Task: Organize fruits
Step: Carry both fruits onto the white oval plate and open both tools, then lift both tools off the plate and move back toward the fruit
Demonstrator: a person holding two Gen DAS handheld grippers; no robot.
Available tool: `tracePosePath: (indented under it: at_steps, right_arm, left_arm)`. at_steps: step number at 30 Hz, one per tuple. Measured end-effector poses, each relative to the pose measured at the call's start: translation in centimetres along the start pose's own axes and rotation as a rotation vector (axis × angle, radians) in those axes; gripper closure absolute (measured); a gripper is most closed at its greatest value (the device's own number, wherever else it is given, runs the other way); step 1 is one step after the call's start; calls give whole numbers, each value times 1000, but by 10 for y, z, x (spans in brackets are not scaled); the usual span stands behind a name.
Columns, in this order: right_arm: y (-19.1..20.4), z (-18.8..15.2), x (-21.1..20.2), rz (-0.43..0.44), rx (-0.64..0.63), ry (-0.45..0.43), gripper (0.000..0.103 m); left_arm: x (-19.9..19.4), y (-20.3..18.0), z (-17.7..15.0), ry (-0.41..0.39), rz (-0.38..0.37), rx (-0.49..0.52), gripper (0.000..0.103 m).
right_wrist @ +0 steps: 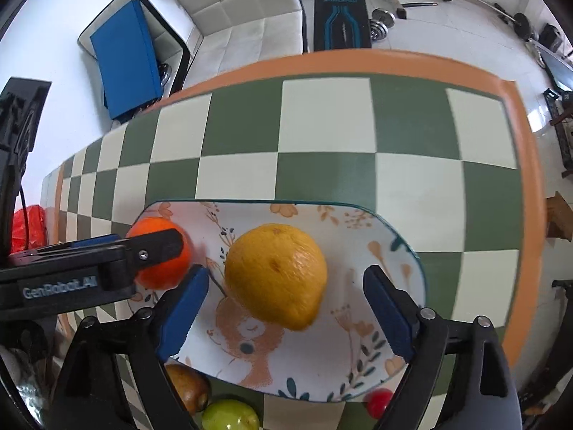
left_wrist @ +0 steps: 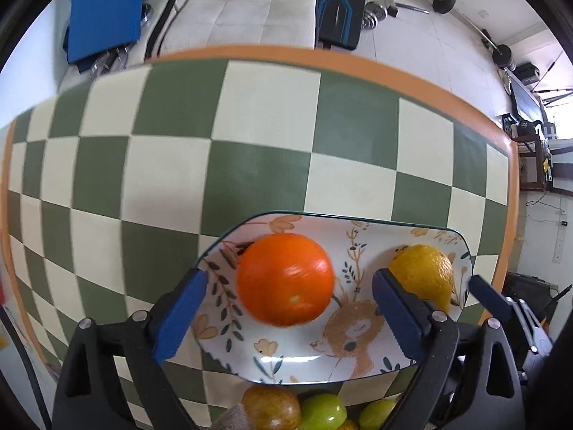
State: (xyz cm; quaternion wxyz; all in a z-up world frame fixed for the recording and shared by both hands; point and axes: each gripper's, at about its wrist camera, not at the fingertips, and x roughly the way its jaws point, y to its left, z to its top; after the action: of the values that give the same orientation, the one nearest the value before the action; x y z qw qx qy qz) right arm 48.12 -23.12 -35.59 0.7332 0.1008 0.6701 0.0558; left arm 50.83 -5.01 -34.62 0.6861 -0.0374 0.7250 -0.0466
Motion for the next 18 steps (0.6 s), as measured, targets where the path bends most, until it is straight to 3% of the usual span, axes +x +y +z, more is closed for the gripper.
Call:
tracePosePath:
  at_steps: [8,18]
  right_arm:
    - [5,-31,-49,-127,5,-70,7]
    - [10,-94,-103,-164,17,-161,7]
  left_arm:
    - [-44,11,-46,-136,79,11,8]
    - [-105,19,-127,-291,123,24,8]
